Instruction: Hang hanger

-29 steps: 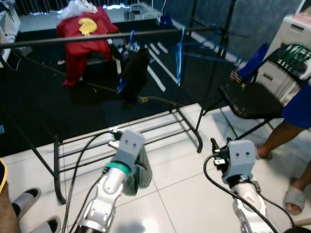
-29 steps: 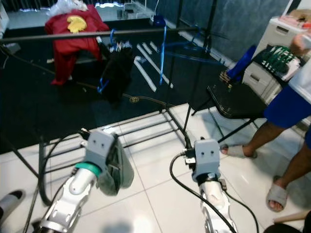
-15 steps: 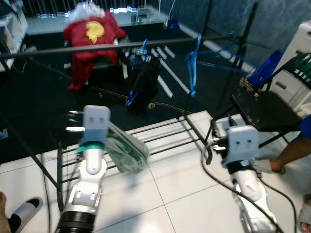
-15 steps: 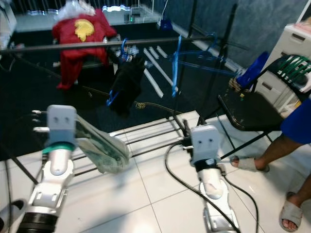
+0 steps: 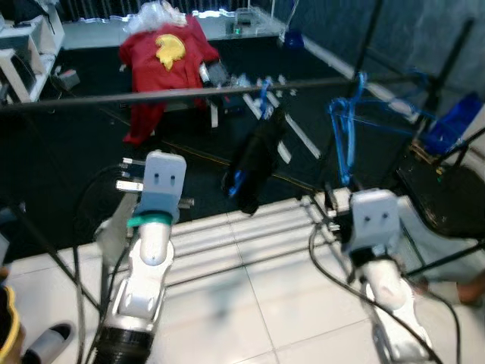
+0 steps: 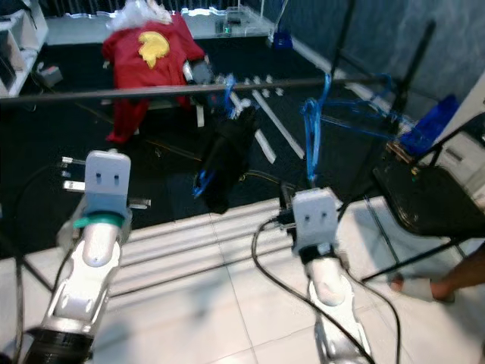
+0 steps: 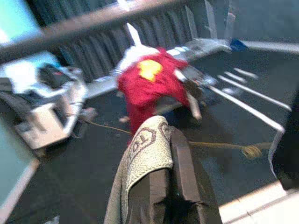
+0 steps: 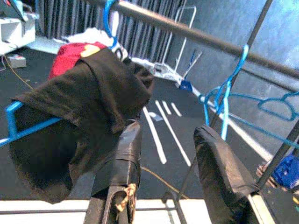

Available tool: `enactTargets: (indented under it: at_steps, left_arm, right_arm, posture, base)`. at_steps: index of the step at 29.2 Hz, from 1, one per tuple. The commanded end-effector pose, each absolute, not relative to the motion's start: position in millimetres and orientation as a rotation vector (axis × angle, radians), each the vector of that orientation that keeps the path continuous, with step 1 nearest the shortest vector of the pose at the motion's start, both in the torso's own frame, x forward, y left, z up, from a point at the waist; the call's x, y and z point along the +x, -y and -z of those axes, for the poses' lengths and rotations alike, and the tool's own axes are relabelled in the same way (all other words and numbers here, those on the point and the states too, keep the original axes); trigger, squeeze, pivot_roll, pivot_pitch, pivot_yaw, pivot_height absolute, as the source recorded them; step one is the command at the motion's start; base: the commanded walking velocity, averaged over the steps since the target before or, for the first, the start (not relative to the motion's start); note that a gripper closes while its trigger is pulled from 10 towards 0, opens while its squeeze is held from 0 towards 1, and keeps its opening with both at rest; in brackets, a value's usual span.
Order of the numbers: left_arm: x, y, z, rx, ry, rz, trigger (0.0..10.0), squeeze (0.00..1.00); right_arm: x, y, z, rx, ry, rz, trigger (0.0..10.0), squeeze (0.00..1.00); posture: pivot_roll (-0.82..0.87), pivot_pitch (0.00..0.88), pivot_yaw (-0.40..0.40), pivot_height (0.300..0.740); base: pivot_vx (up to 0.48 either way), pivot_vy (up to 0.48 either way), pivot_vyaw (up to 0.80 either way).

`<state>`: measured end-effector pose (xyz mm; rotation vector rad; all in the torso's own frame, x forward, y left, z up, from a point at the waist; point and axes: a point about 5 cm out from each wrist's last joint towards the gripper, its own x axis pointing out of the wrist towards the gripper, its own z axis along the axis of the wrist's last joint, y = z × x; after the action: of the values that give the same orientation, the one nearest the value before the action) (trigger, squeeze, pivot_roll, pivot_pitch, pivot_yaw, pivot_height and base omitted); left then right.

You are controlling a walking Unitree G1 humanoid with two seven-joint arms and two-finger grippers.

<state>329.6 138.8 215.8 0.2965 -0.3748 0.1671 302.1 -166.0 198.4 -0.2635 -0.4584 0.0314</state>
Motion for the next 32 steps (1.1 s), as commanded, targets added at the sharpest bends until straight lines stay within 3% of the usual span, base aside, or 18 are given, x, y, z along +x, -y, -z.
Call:
enactTargets:
  at_steps: [1, 15, 17, 18, 24, 25, 26, 27, 28, 29, 30, 31, 32]
  left_arm:
    - [325, -121, -208, 0.271, 0.350, -0.012, 10.0, 0.00]
    - [317, -121, -205, 0.129, 0.293, 0.019, 10.0, 0.00]
    - [317, -121, -206, 0.124, 0.295, 0.021, 10.0, 0.00]
    - [318, -123, -205, 0.135, 0.292, 0.025, 10.0, 0.00]
    - [319, -125, -203, 0.151, 0.281, 0.034, 10.0, 0.00]
    - [319, -125, -203, 0.154, 0.278, 0.038, 10.0, 0.00]
    - [319, -126, -203, 0.158, 0.275, 0.041, 10.0, 0.00]
    - [319, -126, -203, 0.158, 0.275, 0.041, 10.0, 0.00]
    - [319, -127, -203, 0.160, 0.274, 0.042, 10.0, 0.00]
    - [318, -127, -203, 0.162, 0.269, 0.042, 10.0, 0.00]
    - [318, -127, -203, 0.162, 0.269, 0.042, 10.0, 0.00]
    - [318, -128, -203, 0.164, 0.266, 0.042, 10.0, 0.00]
    - [318, -128, -203, 0.164, 0.266, 0.042, 10.0, 0.00]
  right_arm:
    - [299, 172, -195, -0.267, 0.435, -0.016, 10.0, 0.00]
    - [297, 180, -204, -0.285, 0.457, -0.002, 10.0, 0.00]
    - [297, 188, -208, -0.261, 0.462, 0.036, 10.0, 0.00]
    - [301, 212, -205, -0.228, 0.421, 0.131, 10.0, 0.00]
    - [307, 235, -196, -0.210, 0.363, 0.199, 10.0, 0.00]
    - [309, 239, -195, -0.213, 0.355, 0.204, 10.0, 0.06]
    - [312, 241, -195, -0.205, 0.349, 0.203, 10.0, 0.28]
    - [312, 241, -195, -0.205, 0.349, 0.203, 10.0, 0.28]
    - [313, 241, -195, -0.200, 0.347, 0.200, 10.0, 0.35]
    - [317, 241, -196, -0.196, 0.344, 0.194, 10.0, 0.82]
    - [317, 241, -196, -0.196, 0.344, 0.194, 10.0, 0.82]
    - [320, 241, -196, -0.185, 0.339, 0.184, 10.0, 1.00]
    - [320, 241, -196, -0.185, 0.339, 0.184, 10.0, 1.00]
  posture:
    - [-0.25, 0.135, 0.086, 0.740]
    - [-0.24, 0.140, 0.086, 0.740]
    - [-0.24, 0.140, 0.086, 0.740]
    - [-0.24, 0.145, 0.091, 0.740]
    - [-0.23, 0.154, 0.098, 0.740]
    - [-0.23, 0.154, 0.099, 0.740]
    - [-0.22, 0.156, 0.100, 0.740]
    - [-0.22, 0.156, 0.100, 0.740]
    - [-0.22, 0.156, 0.100, 0.740]
    - [-0.22, 0.157, 0.102, 0.740]
    - [-0.22, 0.157, 0.102, 0.740]
    - [-0.21, 0.157, 0.102, 0.740]
    - [-0.21, 0.157, 0.102, 0.740]
  base:
    - [0.000, 0.000, 0.00]
    - [0.000, 0.000, 0.00]
    - [0.000, 0.000, 0.00]
    - [0.000, 0.000, 0.00]
    - [0.000, 0.000, 0.00]
    - [0.000, 0.000, 0.00]
    - [0.000, 0.000, 0.00]
    - [0.000, 0.000, 0.00]
    - [0.000, 0.000, 0.00]
    - [0.000, 0.000, 0.00]
    - [0.000, 0.000, 0.00]
    - [0.000, 0.000, 0.00]
    - [0.000, 0.000, 0.00]
